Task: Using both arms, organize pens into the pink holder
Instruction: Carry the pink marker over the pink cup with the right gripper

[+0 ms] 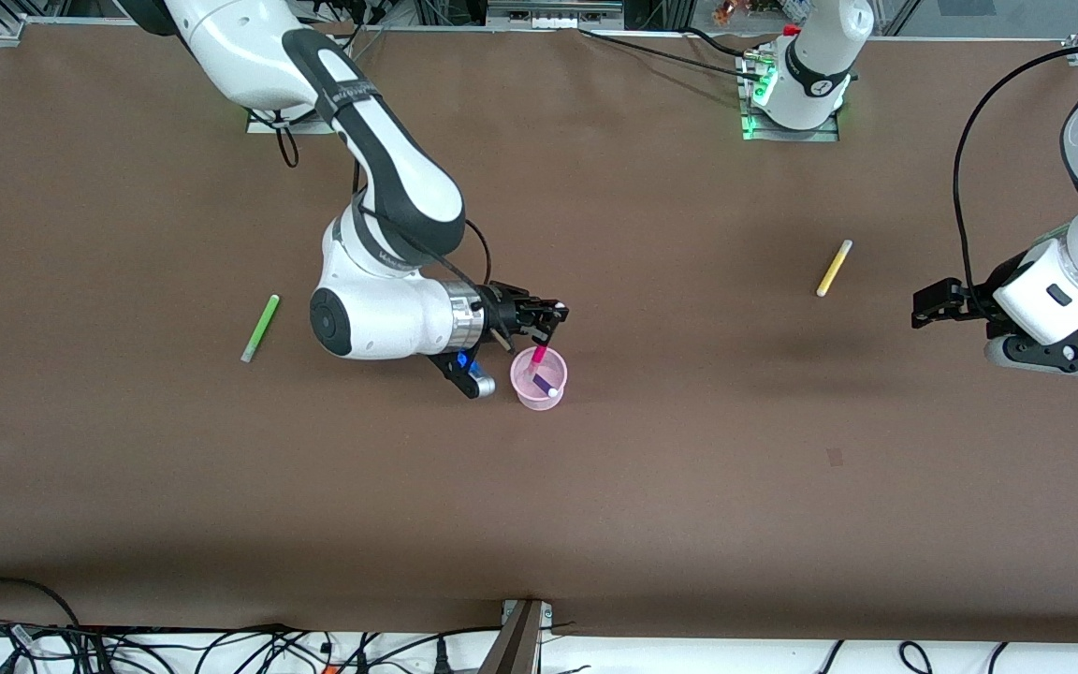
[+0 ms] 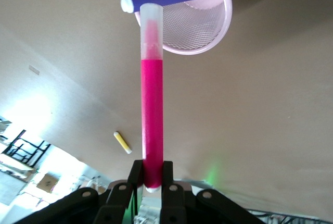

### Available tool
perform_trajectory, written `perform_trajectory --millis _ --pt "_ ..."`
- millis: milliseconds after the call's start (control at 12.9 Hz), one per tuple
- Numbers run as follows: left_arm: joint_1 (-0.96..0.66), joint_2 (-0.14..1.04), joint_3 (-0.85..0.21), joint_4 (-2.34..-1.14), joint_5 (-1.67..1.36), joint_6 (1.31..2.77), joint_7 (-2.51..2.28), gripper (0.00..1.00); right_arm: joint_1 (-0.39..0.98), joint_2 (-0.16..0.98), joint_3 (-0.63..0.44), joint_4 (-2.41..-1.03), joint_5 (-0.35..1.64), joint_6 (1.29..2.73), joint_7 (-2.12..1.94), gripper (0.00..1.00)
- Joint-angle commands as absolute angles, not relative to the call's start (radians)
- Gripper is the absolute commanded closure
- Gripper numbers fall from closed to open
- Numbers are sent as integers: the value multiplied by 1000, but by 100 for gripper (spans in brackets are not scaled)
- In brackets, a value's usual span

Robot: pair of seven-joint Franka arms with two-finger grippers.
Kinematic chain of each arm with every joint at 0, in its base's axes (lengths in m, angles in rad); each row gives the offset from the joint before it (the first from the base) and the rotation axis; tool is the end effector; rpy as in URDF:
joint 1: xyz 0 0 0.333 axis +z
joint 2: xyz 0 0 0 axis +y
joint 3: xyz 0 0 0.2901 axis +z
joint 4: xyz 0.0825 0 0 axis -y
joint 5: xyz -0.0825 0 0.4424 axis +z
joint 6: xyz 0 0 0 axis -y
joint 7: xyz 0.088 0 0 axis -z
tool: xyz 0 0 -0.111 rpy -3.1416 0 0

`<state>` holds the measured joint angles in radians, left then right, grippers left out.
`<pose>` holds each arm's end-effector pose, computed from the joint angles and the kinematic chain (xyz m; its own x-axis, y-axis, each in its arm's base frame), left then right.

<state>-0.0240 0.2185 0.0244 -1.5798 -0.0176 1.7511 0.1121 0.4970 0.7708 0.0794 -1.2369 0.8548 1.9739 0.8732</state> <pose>0.6757 -0.0025 0.4639 0.9930 -0.1087 -0.0455 -0.1080 -0.9940 0.0171 0.6445 0.4620 0.2825 0.6536 -0.3690 -0.6608 -0.6952 -0.6379 -0.3313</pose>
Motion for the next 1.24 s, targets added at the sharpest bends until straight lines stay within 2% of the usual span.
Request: perform_trajectory --millis 0,1082,1160 --pt "-20 206 23 -1605 -37 1770 138 0 485 804 78 -1196 899 1954 902 100" --pt "-26 210 23 -1606 -37 1776 126 0 499 868 78 -1206 887 1996 821 100" --pt "-26 210 23 -1606 -38 1776 126 0 500 874 78 -1204 887 2015 804 97"
